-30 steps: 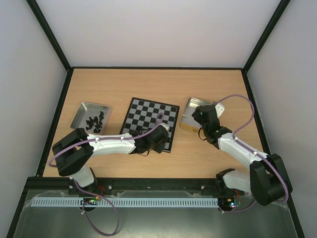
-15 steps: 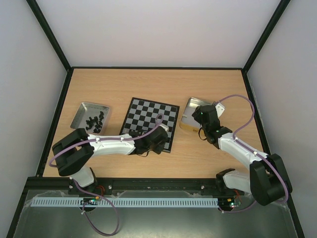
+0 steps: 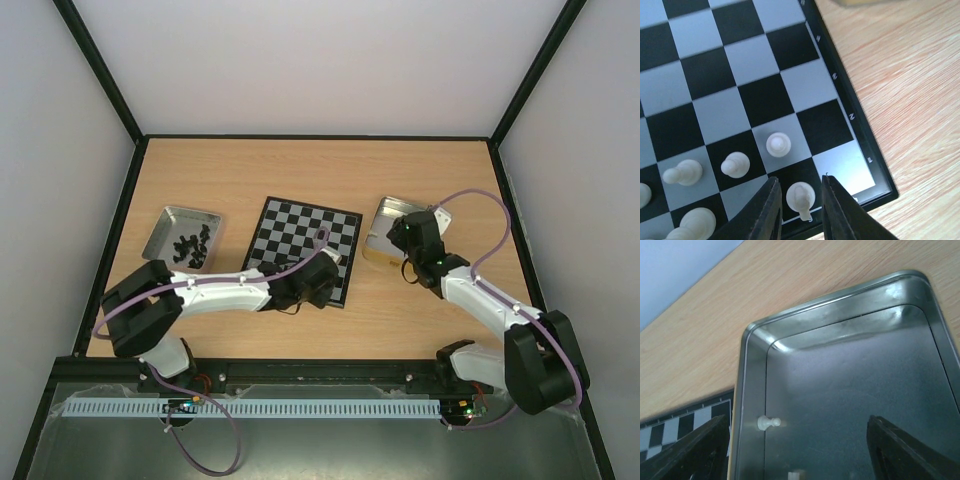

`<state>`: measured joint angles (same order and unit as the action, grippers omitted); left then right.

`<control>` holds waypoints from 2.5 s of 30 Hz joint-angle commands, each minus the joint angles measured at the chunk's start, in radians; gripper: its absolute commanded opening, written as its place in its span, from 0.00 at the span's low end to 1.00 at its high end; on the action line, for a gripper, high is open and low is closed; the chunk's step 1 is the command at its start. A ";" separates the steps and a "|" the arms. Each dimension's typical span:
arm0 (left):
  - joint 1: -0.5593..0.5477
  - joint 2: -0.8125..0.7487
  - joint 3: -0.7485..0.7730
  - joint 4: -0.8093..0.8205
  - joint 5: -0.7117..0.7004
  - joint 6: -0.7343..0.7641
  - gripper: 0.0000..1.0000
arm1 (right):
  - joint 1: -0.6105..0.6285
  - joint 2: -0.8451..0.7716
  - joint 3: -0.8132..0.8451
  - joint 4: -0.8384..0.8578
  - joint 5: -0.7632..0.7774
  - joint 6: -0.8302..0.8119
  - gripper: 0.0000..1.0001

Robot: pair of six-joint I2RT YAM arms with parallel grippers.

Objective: Set up the chess pieces on the board
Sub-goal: Place the chess piece on the chessboard, then pick up the chess piece from the storage box.

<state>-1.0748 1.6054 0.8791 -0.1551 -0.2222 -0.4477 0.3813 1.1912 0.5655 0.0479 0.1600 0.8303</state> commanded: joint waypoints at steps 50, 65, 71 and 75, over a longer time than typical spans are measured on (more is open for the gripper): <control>0.255 -0.303 -0.072 0.109 0.239 -0.101 0.31 | -0.051 0.470 0.313 -0.117 -0.186 -0.173 0.29; 0.256 -0.307 -0.077 0.114 0.241 -0.100 0.32 | -0.051 0.600 0.446 -0.214 -0.186 -0.341 0.38; 0.256 -0.309 -0.077 0.115 0.242 -0.097 0.31 | -0.051 0.637 0.469 -0.250 -0.181 -0.364 0.36; 0.256 -0.310 -0.080 0.118 0.242 -0.098 0.32 | -0.051 0.637 0.455 -0.276 -0.147 -0.354 0.33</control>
<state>-0.8242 1.3087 0.8169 -0.0582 0.0189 -0.5457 0.3340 1.8175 1.0130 -0.1535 -0.0402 0.4889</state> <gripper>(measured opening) 0.315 0.340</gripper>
